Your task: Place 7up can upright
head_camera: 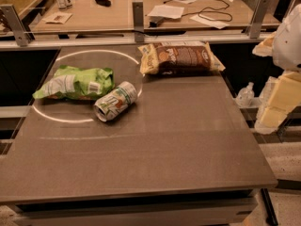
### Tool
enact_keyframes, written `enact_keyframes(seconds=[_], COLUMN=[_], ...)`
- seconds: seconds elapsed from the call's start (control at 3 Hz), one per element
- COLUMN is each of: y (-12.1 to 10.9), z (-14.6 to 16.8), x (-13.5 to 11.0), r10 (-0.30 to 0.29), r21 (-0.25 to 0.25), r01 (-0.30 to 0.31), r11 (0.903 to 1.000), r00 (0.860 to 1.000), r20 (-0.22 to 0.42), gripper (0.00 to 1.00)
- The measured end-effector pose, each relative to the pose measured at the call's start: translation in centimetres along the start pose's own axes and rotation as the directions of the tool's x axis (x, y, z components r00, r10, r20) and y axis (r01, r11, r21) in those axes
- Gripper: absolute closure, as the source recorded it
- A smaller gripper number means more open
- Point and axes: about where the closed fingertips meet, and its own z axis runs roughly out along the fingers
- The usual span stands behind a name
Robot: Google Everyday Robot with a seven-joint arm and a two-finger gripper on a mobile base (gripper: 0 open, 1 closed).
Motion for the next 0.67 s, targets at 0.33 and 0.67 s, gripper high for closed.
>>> enact_keyframes(seconds=[0.33,0.67], y=[0.00,0.12], z=[0.00,0.02], x=[-0.01,-0.30], r10=[-0.001,-0.027], r21=[0.000,-0.004], r01=[0.001,0.027], r11=[1.0000,0.9996], r00=[1.000,1.000], r20=[0.000,0.000], gripper=[0.00,0.00])
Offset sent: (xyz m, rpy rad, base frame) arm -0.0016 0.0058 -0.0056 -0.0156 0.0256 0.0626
